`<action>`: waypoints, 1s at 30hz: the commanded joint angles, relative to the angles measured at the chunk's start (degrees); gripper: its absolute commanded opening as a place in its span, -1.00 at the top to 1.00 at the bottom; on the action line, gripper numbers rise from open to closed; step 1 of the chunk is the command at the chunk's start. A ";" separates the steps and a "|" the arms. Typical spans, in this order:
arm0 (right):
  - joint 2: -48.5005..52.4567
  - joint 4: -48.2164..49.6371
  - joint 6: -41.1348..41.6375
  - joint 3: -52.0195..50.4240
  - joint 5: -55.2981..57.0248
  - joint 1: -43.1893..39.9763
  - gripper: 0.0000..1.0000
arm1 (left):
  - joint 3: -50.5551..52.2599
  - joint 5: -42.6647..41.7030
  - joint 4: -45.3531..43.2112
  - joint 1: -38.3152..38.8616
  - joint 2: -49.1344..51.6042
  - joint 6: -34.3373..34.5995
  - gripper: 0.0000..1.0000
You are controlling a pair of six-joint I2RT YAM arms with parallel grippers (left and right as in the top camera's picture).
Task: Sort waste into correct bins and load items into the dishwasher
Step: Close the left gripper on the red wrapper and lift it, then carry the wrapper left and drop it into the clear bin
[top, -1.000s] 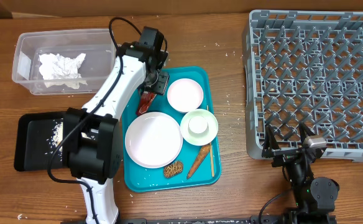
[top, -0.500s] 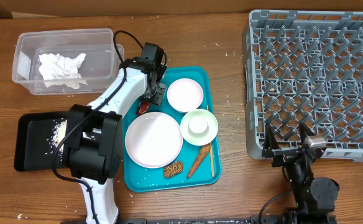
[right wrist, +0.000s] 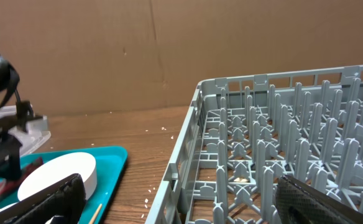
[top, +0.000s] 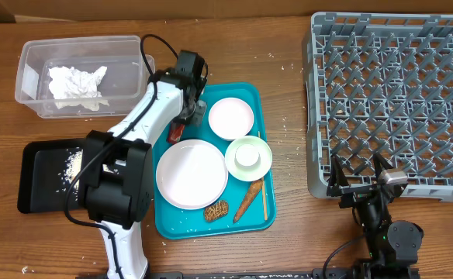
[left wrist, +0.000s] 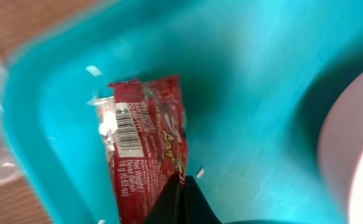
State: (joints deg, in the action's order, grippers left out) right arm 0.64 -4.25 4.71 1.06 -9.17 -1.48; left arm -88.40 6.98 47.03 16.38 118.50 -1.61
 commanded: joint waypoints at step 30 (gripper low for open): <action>-0.31 0.28 -0.04 -0.59 0.09 -0.15 -1.00 | -11.26 -0.15 -4.90 -19.65 -10.03 18.56 -0.72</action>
State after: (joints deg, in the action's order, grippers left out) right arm 0.64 -4.29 4.69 1.06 -9.17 -1.48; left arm -99.48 12.40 39.75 -3.90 111.77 15.75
